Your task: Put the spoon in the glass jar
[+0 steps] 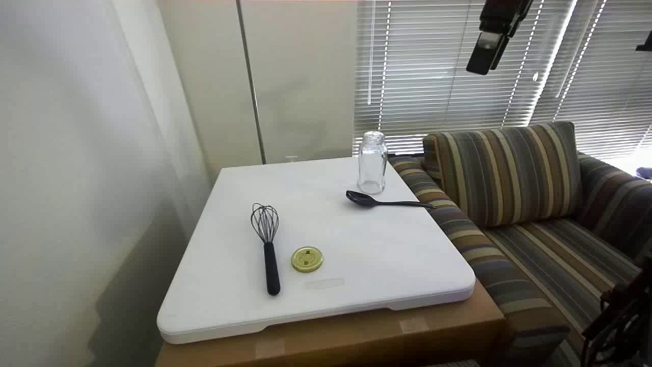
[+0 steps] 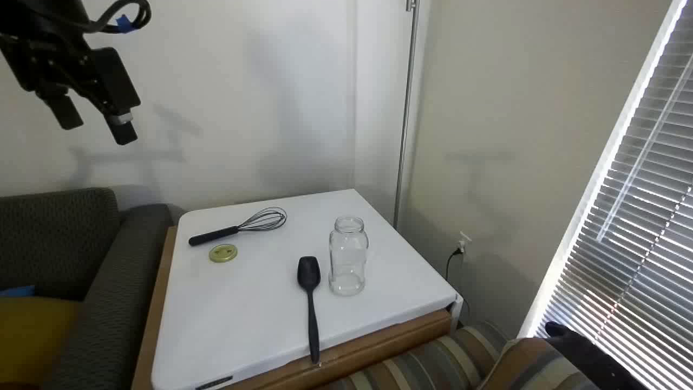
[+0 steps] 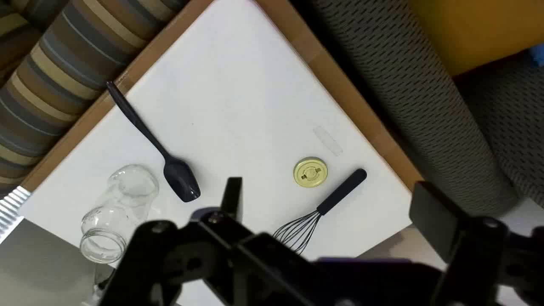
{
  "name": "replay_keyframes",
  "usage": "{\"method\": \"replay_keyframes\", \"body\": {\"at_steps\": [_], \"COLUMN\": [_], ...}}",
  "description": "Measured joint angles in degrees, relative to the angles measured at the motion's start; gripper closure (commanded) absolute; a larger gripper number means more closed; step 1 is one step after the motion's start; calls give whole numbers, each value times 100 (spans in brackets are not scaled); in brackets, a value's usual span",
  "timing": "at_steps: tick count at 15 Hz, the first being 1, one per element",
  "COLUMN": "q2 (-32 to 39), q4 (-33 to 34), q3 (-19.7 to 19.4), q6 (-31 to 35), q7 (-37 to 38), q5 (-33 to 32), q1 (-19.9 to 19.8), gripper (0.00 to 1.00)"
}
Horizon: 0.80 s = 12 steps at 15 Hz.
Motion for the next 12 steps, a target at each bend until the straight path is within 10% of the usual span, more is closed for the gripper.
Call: {"method": "replay_keyframes", "body": {"at_steps": [12], "q2": [1057], "q4": [853], "q3": [-423], "q6": [1], "q7": [-1073], "q5": [759], "q1": [-24], "gripper": [0]}}
